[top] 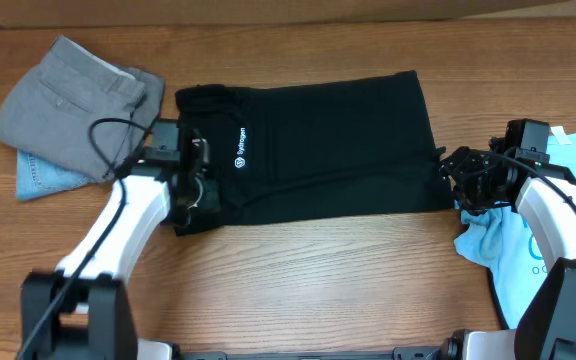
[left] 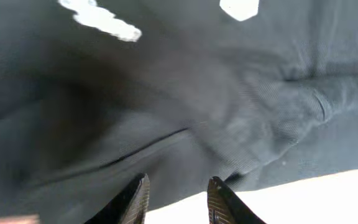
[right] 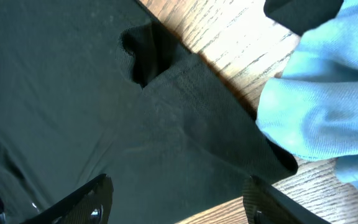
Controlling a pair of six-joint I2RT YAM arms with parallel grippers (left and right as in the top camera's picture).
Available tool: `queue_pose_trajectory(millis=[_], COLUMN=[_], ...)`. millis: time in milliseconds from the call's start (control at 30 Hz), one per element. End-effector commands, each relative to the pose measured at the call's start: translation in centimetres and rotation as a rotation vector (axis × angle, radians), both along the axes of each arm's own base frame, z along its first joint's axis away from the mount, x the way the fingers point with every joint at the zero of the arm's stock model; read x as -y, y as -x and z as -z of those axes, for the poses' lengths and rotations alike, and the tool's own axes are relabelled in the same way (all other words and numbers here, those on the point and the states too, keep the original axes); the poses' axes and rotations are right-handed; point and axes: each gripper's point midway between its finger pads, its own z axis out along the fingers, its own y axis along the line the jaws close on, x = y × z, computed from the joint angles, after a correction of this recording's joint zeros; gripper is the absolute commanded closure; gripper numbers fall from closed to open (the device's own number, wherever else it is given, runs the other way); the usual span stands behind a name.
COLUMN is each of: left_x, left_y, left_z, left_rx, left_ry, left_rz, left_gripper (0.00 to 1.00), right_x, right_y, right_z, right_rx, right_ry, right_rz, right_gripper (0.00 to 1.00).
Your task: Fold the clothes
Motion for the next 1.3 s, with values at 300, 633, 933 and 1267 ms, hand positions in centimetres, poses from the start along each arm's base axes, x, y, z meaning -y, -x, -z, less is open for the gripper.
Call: queue_pose_trajectory(millis=[300,633,933,1267], left_x=[3.9,4.9,5.3,5.8], left_y=[-1.6,-0.4,-3.5,-4.0], left_z=[0.3,2.0,-0.6,-2.3], left_rx=[0.056,-0.006,0.087,0.091], left_ry=[0.161,0.137,0.145,0.151], left_rz=[0.148,0.204,0.201,0.214], left_gripper=[0.59,0.78,0.96,0.91], right_x=[0.1,0.1,0.1,0.0], right_y=[-0.6,-0.5,-0.5,-0.1], right_z=[-0.6,-0.6,-0.6,-0.4], right_rx=[0.027,0.022,0.022,0.006], right_ry=[0.015,0.014,0.014,0.011], right_rz=[-0.022,-0.023,-0.023,-0.026], right_gripper=[0.30,0.29,0.29,0.29])
